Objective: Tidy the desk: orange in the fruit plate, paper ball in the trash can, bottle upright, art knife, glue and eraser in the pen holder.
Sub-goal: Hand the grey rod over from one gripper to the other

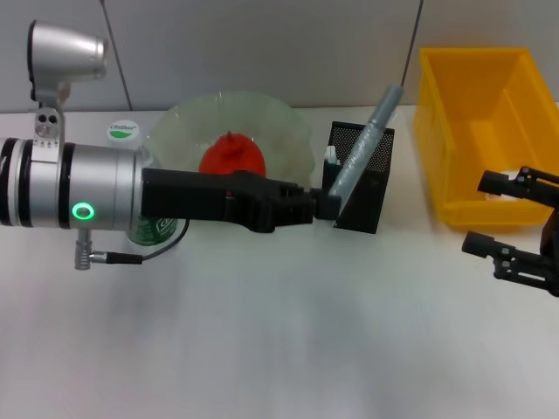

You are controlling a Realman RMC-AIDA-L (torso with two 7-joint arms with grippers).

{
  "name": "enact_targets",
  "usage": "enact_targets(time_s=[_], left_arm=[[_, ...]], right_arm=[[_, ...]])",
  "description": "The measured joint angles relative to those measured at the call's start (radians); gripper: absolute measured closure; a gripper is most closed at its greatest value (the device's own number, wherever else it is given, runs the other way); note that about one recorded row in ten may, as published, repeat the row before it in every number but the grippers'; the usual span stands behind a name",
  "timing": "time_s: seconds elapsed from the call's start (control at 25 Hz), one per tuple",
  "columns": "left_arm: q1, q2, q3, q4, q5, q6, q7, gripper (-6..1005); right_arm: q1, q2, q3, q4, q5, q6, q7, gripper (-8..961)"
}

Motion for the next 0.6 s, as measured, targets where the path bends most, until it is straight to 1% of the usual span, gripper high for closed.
enact_targets(time_s=[0.16,0.2,0.28,0.36,0.4,0.44,0.56,0.6], left_arm=[[-0.003,0.004,-0.009,0.000,-0.001,0.008,-0.049,852],[-0.007,0.009,-0.011,0.003,-0.001,0.024,-0.086,852],[-0.010,0.012,-0.011,0.006,0.000,0.035,-0.112,851],[-0.012,0.014,-0.011,0.009,0.000,0.041,-0.131,851],[-0.012,0.014,-0.011,0.009,0.000,0.041,-0.131,851],[-0.012,0.019,-0.011,0.015,0.002,0.048,-0.173,851],[-0.016,0.027,-0.012,0.015,0.005,0.055,-0.223,851],[-0.019,0.032,-0.016,0.016,0.005,0.067,-0.251,851]], right_arm=[[-0.005,0.005,0.001,0.007,0.003,0.065,-0.207,244],[-0.005,0.005,0.001,0.010,0.006,0.081,-0.259,244],[-0.005,0.005,0.001,0.017,0.025,0.103,-0.361,244],[-0.006,0.005,0.001,0.029,0.060,0.116,-0.459,244],[-0.006,0.005,0.001,0.051,0.098,0.120,-0.552,244],[-0.006,0.005,0.001,0.051,0.098,0.120,-0.552,244],[-0.006,0.005,0.001,0.092,0.168,0.120,-0.718,244],[-0.001,0.006,-0.003,0.121,0.202,0.116,-0.819,244]])
